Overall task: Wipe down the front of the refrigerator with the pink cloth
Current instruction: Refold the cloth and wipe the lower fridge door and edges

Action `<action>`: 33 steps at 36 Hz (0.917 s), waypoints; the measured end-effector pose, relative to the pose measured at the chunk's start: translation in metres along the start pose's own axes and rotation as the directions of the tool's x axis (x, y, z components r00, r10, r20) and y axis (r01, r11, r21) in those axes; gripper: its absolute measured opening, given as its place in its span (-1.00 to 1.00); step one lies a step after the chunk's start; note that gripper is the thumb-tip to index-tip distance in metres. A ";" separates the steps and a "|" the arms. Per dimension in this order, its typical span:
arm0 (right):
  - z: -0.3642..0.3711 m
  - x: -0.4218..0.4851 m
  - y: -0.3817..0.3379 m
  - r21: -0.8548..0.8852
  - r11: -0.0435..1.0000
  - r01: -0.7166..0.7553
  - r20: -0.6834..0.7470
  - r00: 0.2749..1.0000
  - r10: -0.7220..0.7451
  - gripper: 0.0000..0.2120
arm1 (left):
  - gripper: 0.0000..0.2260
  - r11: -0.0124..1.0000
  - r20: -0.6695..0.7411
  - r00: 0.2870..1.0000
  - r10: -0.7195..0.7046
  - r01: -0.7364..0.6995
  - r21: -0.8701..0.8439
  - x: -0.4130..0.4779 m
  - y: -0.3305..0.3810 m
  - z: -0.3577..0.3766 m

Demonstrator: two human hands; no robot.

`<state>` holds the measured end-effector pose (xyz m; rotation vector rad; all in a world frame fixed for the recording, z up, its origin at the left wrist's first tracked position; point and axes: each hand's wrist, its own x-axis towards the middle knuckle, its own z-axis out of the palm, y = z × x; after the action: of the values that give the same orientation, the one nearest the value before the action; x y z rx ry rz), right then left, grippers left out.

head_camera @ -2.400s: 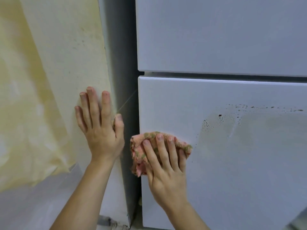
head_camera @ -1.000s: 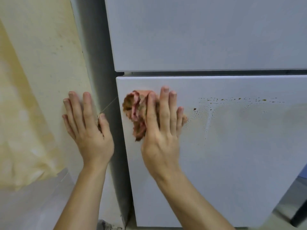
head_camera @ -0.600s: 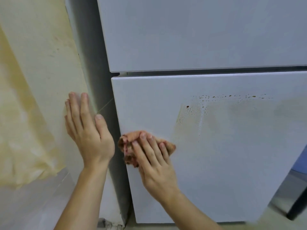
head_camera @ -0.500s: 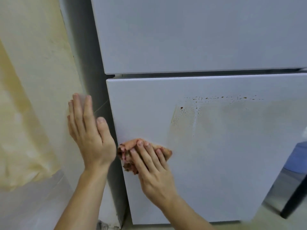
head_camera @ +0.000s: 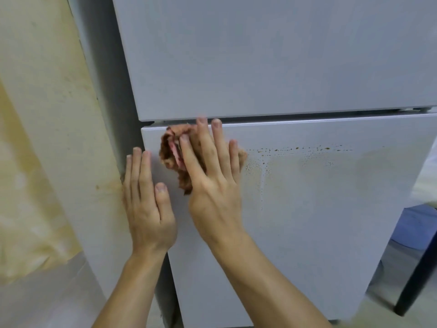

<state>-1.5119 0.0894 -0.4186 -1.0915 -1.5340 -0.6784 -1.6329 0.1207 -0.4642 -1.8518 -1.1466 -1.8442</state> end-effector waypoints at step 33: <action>-0.009 -0.049 0.054 -0.083 0.986 0.147 -0.089 0.984 -0.155 -0.56 | -0.42 0.999 -0.001 1.000 -0.007 0.007 0.047 -0.014 -0.002 0.010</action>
<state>-1.4596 0.0907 -0.4703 -0.9912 -1.5298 -0.8871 -1.6251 0.1248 -0.4799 -1.8238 -1.1875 -1.8059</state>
